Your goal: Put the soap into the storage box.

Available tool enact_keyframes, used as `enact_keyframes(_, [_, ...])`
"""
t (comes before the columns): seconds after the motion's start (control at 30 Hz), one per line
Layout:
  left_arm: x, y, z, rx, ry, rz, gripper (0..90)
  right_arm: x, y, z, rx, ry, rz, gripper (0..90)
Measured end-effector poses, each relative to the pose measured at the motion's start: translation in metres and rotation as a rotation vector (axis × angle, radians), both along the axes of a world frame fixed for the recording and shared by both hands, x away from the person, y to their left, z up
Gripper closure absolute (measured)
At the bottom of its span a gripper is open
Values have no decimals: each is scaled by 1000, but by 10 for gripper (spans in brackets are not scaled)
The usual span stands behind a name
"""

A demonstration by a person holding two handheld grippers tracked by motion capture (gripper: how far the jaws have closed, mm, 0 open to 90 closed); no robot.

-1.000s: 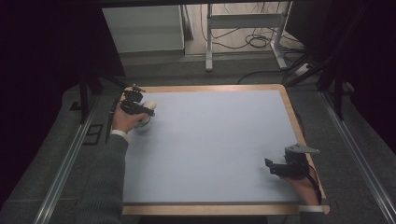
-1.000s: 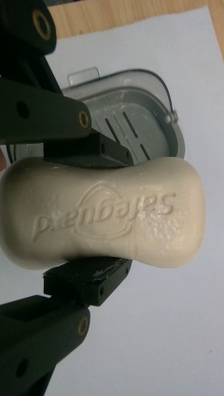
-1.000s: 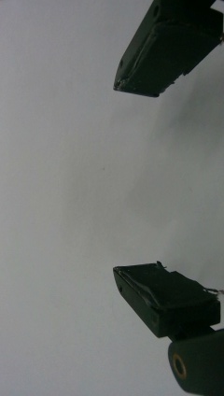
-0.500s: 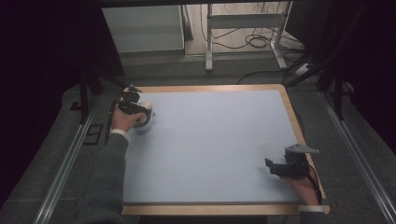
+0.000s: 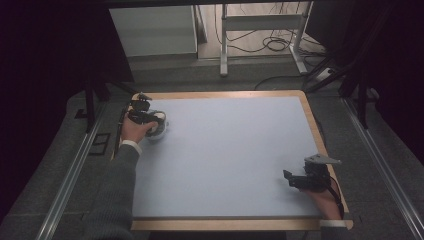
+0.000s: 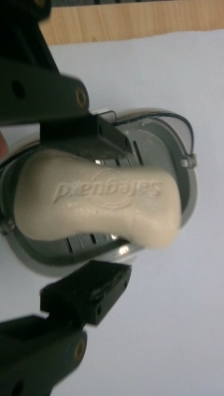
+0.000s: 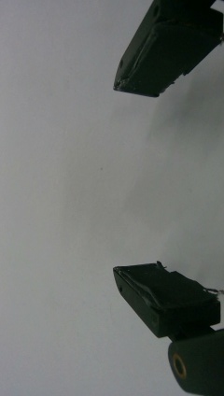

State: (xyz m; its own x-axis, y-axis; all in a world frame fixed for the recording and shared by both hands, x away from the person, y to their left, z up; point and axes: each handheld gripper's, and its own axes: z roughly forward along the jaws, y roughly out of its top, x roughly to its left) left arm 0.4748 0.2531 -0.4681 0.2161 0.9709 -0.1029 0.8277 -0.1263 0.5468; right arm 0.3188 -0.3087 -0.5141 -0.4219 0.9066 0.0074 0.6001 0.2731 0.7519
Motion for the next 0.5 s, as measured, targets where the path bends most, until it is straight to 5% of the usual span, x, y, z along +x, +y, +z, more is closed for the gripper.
enact_keyframes(0.23, [-17,-8,13,-67,-53,-88,304,0,0,0,2,0,0,97])
enact_keyframes(0.5, [-41,-21,16,-93,-105,-184,282,1,0,0,5,-4,8,98])
